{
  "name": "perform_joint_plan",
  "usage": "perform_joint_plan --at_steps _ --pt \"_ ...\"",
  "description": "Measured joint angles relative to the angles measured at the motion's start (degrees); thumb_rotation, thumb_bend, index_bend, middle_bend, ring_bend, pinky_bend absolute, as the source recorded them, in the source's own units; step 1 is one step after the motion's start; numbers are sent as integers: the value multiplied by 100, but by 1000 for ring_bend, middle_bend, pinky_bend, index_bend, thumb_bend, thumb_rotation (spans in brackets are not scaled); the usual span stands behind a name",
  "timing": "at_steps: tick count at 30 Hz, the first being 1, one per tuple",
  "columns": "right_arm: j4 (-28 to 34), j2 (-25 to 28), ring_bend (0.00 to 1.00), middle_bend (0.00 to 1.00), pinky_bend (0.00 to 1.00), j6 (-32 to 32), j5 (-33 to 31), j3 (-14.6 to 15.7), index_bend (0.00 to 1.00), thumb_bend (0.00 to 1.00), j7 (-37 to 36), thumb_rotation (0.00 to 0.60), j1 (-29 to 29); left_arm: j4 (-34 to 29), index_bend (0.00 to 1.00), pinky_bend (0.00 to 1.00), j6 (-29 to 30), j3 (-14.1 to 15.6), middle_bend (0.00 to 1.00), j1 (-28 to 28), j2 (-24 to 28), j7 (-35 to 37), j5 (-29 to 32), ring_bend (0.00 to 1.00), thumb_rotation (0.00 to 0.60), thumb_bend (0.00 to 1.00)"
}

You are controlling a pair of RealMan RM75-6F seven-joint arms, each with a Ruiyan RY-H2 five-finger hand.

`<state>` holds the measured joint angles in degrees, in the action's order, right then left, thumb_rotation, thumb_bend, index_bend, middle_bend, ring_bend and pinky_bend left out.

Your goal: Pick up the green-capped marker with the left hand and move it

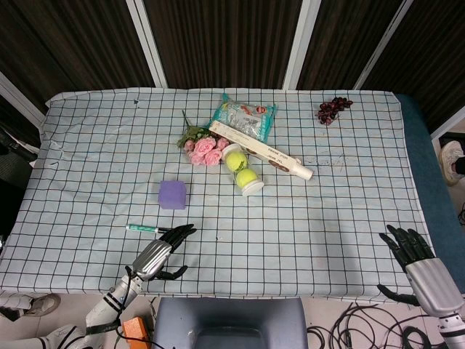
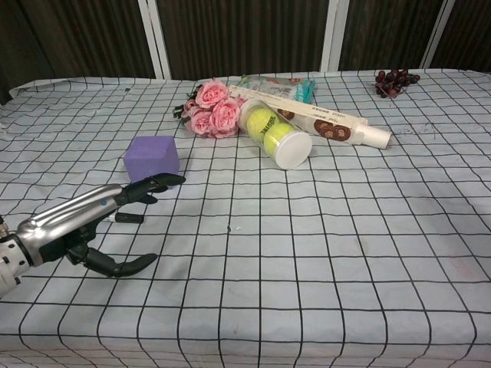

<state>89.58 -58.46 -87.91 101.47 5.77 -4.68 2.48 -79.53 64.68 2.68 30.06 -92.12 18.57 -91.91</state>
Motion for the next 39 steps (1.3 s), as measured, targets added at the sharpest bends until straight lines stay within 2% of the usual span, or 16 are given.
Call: perform_joint_plan --at_steps 8,9,12,14,18,25,28,34,39 --pt "-9 -8 0 0 64 -4 -2 0 0 306 17 600 -7 27 0 109 109 -32 2 -15 43 -101 -8 0 600 370" --pt "-8 -7 0 0 64 9 -2 5 0 305 20 600 -5 38 0 109 155 -39 13 -25 55 -148 -19 0 600 374" --pt "-10 -4 0 0 65 -19 9 7 0 306 11 600 -11 135 7 108 333 -89 126 -74 89 -426 -41 5 600 379" --pt "-14 -1 0 0 65 -34 19 9 0 305 -13 600 -16 271 81 107 498 -155 235 -128 89 -767 -33 34 600 380" --pt "-21 -3 0 0 64 -46 20 6 0 306 -12 600 -21 590 209 101 763 -271 334 -270 63 -1731 60 95 600 382" --pt "20 -29 0 0 65 62 18 15 0 305 94 600 15 1002 274 93 834 -387 341 -486 -43 -3908 444 119 600 383" --pt "34 -21 0 0 65 78 -2 15 0 306 90 600 21 1339 284 91 792 -454 336 -506 -226 -4545 601 131 600 382" --pt "8 10 0 0 65 4 10 13 0 306 -4 600 2 1951 361 91 629 -549 383 -486 -599 -4791 812 159 600 380" --pt "-10 21 0 0 65 -35 47 26 0 305 -33 600 -9 2067 404 91 608 -514 401 -479 -708 -4800 792 178 600 381"
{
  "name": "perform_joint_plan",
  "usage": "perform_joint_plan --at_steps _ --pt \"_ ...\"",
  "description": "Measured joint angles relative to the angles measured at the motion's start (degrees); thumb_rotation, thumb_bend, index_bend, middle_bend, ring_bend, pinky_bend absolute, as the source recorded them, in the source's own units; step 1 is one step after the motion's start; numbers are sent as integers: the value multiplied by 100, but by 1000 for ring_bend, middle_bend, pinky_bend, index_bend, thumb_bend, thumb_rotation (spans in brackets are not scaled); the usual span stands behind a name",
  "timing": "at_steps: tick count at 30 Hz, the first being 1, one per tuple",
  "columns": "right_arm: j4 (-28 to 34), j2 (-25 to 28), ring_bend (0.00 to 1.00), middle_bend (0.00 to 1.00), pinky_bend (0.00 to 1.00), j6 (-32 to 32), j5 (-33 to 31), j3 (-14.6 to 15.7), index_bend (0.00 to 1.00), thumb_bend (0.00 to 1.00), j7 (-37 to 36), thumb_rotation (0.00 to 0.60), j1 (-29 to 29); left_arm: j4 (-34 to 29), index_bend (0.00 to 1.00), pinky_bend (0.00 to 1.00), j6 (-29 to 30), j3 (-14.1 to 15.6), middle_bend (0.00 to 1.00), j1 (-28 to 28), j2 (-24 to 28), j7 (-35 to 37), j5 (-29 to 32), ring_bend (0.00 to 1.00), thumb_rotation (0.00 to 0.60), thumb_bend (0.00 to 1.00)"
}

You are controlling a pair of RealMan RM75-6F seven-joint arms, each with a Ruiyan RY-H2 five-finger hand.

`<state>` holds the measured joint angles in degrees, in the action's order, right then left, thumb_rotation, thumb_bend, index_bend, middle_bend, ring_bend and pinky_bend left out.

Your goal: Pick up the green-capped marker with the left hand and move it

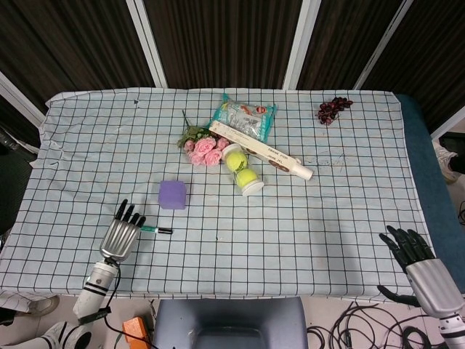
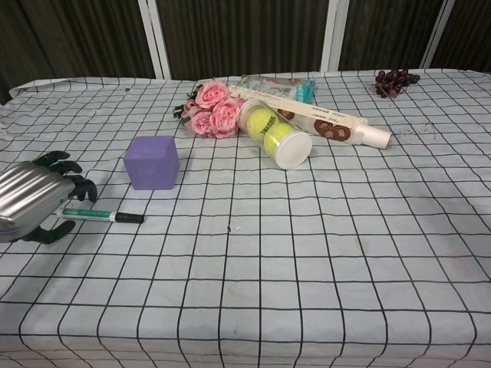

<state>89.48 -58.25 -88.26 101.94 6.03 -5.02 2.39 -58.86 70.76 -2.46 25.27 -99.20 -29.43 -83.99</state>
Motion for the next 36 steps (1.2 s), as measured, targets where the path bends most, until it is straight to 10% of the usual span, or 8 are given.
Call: perform_joint_plan --at_steps 36 --pt "-4 6 0 0 64 12 -38 -3 0 305 -25 600 -5 342 781 101 624 -295 781 61 -3 579 -169 401 600 427"
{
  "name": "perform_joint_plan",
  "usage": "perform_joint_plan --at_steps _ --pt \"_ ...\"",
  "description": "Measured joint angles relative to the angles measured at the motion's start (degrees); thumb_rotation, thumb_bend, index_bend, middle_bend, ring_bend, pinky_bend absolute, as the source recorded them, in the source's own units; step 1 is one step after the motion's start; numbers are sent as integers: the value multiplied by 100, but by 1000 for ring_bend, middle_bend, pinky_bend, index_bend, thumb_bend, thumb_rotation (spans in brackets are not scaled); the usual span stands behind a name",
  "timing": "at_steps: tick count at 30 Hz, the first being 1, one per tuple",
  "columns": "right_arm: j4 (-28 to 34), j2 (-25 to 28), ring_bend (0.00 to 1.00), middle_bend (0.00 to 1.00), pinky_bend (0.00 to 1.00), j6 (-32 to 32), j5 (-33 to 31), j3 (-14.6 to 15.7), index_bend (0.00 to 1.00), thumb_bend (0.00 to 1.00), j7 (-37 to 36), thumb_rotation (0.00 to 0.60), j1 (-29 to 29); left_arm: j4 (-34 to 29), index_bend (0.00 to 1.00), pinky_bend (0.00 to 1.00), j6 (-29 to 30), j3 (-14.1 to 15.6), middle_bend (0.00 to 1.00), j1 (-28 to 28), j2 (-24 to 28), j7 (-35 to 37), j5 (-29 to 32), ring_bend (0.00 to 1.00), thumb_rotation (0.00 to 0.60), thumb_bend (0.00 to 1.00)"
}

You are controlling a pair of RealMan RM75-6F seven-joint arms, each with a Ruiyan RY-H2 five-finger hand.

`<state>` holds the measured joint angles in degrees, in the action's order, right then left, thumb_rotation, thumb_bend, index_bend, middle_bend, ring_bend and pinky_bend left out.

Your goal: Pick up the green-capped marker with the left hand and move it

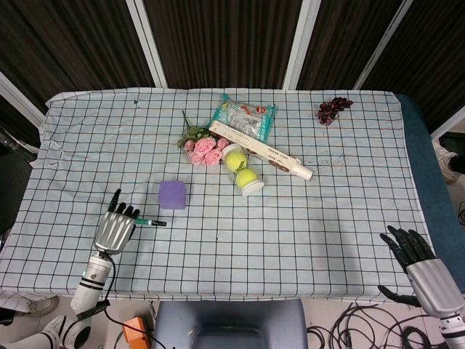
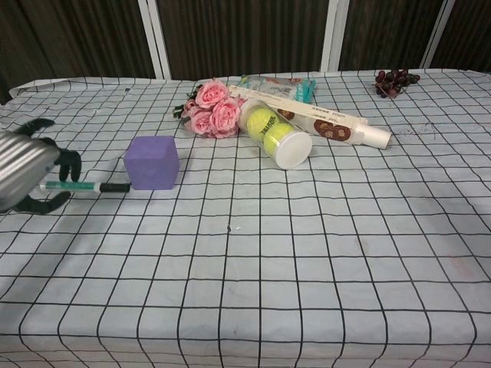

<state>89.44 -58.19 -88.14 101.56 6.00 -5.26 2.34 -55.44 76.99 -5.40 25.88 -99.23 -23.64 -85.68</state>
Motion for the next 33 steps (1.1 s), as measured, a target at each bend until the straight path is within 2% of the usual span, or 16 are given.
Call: perform_joint_plan --at_steps 5,9,13,16,22,33 --pt "-6 -6 0 0 65 29 -12 -3 0 305 13 600 6 292 786 101 -4 -397 789 131 177 327 235 404 600 427" --pt "7 -11 0 0 65 48 -17 -4 0 305 41 600 15 761 787 101 -409 -586 790 319 142 370 514 409 600 428" --pt "10 -3 0 0 65 62 -43 -13 0 305 26 600 20 1383 788 101 -940 -710 790 566 -106 412 778 413 600 426" --pt "11 1 0 0 64 62 -45 -15 0 305 21 600 21 1747 788 101 -1184 -763 790 738 -340 458 899 413 600 427" --pt "-5 28 0 0 65 -17 -48 -19 0 306 -68 600 -5 2084 788 104 -1361 -781 791 930 -614 539 958 413 600 427" --pt "-75 41 0 0 65 -81 38 6 0 306 -168 600 -24 1787 789 107 -1280 -717 793 1226 -935 474 863 418 600 427"
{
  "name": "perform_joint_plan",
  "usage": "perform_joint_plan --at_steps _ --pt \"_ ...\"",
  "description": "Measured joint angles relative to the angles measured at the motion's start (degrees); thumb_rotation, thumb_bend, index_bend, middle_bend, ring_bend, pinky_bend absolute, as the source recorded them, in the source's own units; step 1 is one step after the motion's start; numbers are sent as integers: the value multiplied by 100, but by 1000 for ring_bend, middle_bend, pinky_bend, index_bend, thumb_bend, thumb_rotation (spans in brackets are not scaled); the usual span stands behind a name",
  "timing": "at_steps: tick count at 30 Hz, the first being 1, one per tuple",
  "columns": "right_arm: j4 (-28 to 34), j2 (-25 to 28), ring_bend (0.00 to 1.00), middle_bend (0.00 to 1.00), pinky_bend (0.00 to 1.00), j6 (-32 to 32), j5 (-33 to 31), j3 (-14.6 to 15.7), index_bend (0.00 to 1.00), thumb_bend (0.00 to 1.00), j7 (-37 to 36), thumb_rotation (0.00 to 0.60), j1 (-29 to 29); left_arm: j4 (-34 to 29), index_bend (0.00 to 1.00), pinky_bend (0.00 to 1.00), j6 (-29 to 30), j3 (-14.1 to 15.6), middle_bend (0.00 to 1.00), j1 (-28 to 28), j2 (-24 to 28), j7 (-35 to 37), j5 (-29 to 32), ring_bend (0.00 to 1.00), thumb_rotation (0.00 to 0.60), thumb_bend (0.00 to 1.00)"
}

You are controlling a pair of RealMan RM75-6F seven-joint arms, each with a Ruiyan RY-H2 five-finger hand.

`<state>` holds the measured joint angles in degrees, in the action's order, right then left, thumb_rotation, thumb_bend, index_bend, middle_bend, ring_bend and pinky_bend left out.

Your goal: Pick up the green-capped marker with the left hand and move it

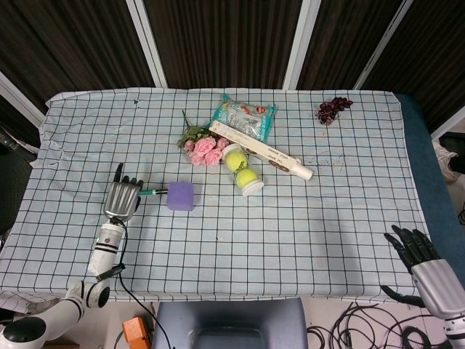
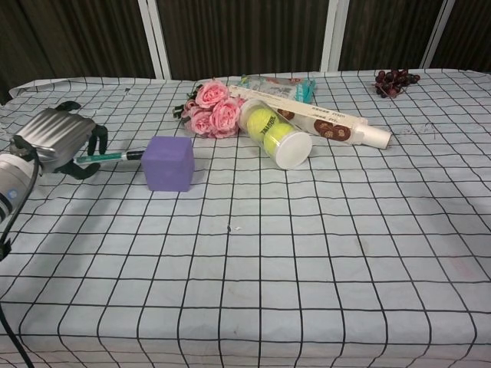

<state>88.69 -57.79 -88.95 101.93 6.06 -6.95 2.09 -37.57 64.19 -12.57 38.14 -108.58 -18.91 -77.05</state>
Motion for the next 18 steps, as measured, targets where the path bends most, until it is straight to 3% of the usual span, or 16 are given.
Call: perform_joint_plan --at_steps 18 --pt "-51 33 0 0 65 -113 79 28 0 305 -116 600 -23 -833 790 109 160 -40 798 359 -575 -1224 70 421 600 427"
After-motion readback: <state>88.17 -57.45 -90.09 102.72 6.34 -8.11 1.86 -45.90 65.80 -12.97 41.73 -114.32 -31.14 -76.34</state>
